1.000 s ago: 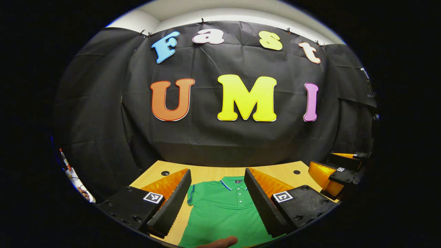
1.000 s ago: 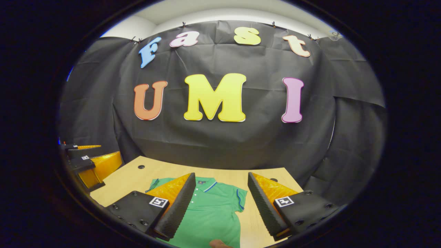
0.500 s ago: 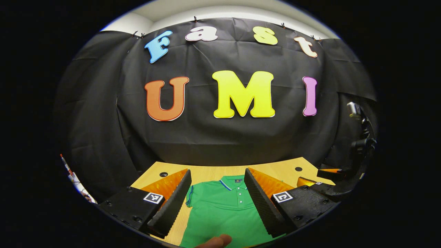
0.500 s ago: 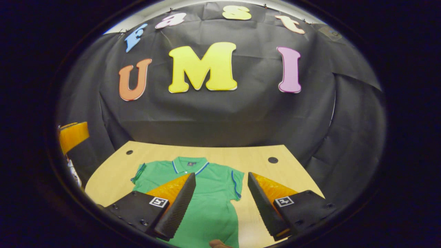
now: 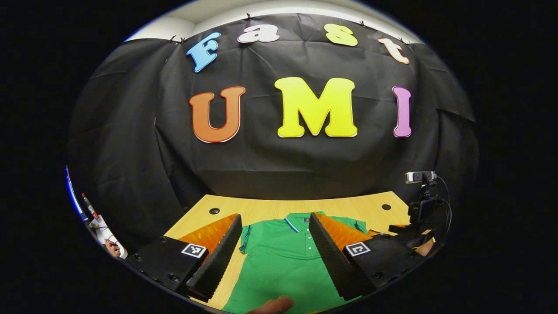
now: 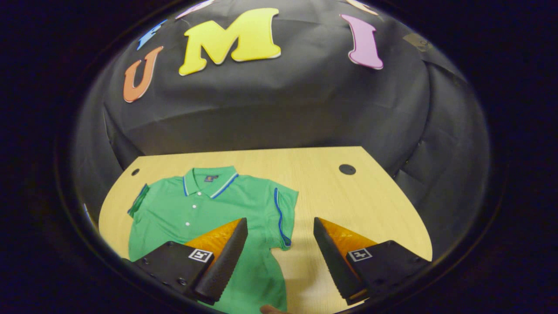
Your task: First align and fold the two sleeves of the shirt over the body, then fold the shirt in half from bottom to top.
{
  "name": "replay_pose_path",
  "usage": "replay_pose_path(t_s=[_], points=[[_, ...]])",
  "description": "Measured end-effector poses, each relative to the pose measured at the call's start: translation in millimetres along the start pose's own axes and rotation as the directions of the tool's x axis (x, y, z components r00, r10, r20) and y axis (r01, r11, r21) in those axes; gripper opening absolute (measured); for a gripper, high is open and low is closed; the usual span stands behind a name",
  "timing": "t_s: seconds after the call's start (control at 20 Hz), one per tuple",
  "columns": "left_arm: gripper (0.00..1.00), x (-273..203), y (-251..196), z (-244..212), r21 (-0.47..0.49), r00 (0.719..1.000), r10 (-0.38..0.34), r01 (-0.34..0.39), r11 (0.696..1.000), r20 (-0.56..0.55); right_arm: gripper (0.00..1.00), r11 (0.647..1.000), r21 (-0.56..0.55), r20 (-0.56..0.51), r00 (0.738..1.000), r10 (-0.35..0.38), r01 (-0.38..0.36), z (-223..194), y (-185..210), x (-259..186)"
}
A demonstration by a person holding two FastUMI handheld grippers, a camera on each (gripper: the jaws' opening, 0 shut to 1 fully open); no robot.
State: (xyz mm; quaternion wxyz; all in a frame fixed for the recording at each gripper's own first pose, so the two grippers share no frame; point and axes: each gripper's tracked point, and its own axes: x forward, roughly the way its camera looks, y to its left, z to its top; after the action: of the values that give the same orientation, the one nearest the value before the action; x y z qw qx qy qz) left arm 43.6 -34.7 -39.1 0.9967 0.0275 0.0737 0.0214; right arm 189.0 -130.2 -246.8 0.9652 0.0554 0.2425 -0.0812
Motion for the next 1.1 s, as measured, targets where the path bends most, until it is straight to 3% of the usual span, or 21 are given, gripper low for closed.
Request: replay_pose_path(t_s=[0.3,0.6,0.85,0.95,1.0,1.05,1.1], points=[[0.99,-10,8,-21,0.034,0.995,0.071,-0.069,0.997,-0.066,0.96,0.996,-0.092,-0.047,0.999,-0.007,0.003,-14,-7,63],[1.0,-16,-3,-51,0.021,0.988,0.087,-0.085,0.996,-0.128,0.94,0.998,-0.057,-0.08,0.997,-0.007,0.002,-21,-14,86],[1.0,-18,1,-55,0.019,0.986,0.103,-0.102,0.995,-0.13,0.46,0.998,-0.05,-0.105,0.994,0.035,-0.041,-29,-4,86],[1.0,-19,0,-59,0.021,0.985,0.105,-0.103,0.994,-0.135,0.45,0.996,-0.064,-0.117,0.992,0.053,-0.061,-35,-1,88],[1.0,-19,1,-63,0.026,0.984,0.108,-0.105,0.994,-0.14,0.46,0.997,-0.073,-0.122,0.992,0.022,-0.031,-34,-7,87],[1.0,-20,3,-64,0.031,0.983,0.11,-0.107,0.994,-0.143,0.09,0.998,-0.055,-0.124,0.992,0.026,-0.033,-34,-6,90],[1.0,-22,4,-65,0.036,0.983,0.115,-0.111,0.993,-0.145,0.1,0.999,-0.042,-0.122,0.992,0.028,-0.033,-34,-4,91]])
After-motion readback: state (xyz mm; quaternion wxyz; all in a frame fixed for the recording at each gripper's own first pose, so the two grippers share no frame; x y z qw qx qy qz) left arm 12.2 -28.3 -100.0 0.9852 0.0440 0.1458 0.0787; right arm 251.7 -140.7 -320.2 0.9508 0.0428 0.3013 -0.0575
